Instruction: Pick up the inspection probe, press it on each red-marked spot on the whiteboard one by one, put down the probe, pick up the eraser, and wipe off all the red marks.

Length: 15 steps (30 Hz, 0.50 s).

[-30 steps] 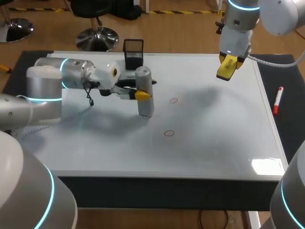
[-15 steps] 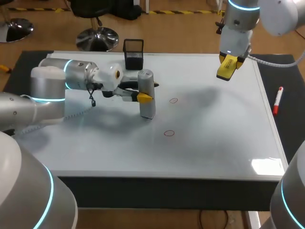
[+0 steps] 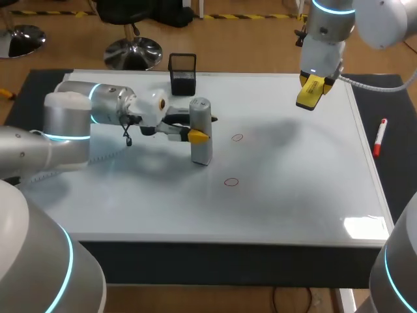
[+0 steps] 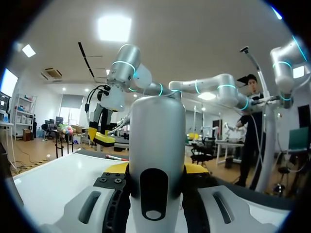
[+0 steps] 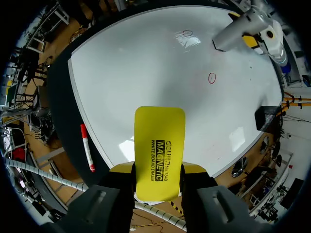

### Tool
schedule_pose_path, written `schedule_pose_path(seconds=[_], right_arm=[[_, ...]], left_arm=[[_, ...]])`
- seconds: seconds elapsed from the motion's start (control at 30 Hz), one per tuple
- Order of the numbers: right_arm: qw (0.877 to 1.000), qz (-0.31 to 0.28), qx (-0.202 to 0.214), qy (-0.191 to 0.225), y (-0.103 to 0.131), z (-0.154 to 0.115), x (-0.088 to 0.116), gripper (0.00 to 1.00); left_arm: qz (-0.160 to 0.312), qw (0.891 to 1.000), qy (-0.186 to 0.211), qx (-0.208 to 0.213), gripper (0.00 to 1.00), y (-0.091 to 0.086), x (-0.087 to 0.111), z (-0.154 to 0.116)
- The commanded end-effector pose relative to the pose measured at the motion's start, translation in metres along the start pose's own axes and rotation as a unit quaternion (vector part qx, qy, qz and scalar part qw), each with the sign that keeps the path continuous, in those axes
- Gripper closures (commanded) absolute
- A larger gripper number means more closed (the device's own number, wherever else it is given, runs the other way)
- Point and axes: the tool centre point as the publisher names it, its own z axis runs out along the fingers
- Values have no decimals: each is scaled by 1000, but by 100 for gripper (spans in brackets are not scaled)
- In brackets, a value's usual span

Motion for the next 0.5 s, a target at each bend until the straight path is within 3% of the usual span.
schedule_pose_path(seconds=[0.03, 0.5], right_arm=[[1000, -1, 1, 0, 0, -1, 1, 100], [1000, -1, 1, 0, 0, -1, 1, 100]], left_arm=[[1, 1000, 2, -14, 100, 4, -2, -1], [0, 1000, 2, -27, 100, 7, 0, -2]])
